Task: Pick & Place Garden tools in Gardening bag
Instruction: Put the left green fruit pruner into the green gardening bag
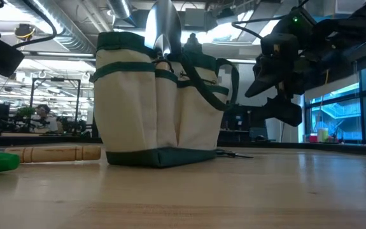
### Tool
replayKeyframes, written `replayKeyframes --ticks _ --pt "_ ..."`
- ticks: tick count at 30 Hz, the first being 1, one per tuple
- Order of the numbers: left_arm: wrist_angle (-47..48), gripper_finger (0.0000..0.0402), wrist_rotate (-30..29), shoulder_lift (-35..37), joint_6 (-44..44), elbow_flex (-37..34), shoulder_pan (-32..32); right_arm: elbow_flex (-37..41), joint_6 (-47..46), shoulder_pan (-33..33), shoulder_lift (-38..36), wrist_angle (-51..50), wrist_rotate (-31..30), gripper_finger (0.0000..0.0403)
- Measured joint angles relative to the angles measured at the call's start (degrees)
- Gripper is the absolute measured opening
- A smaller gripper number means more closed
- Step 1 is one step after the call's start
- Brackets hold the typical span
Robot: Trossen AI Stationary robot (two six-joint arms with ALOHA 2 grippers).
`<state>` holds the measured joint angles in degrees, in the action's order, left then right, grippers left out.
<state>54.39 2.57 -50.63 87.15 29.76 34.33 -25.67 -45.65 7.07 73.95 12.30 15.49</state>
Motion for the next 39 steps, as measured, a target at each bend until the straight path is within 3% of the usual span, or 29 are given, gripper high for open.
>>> replayKeyframes --ticks 11,24,32,39 --pt "-0.1 0.02 0.9 -0.9 -3.5 0.0 0.2 0.0 0.0 0.0 0.0 0.0 0.0 0.0263" --pt "-0.8 0.02 -1.5 -15.3 -10.5 4.4 2.5 0.0 -0.4 0.0 0.0 0.0 0.2 0.0263" --pt "-8.3 0.02 -1.3 -21.5 -7.6 5.1 4.3 0.0 -0.7 0.0 0.0 0.0 0.2 0.0263" --pt "-7.9 0.02 -2.8 -23.5 -3.9 5.4 6.9 0.0 -1.5 0.0 0.0 0.0 1.1 0.0264"
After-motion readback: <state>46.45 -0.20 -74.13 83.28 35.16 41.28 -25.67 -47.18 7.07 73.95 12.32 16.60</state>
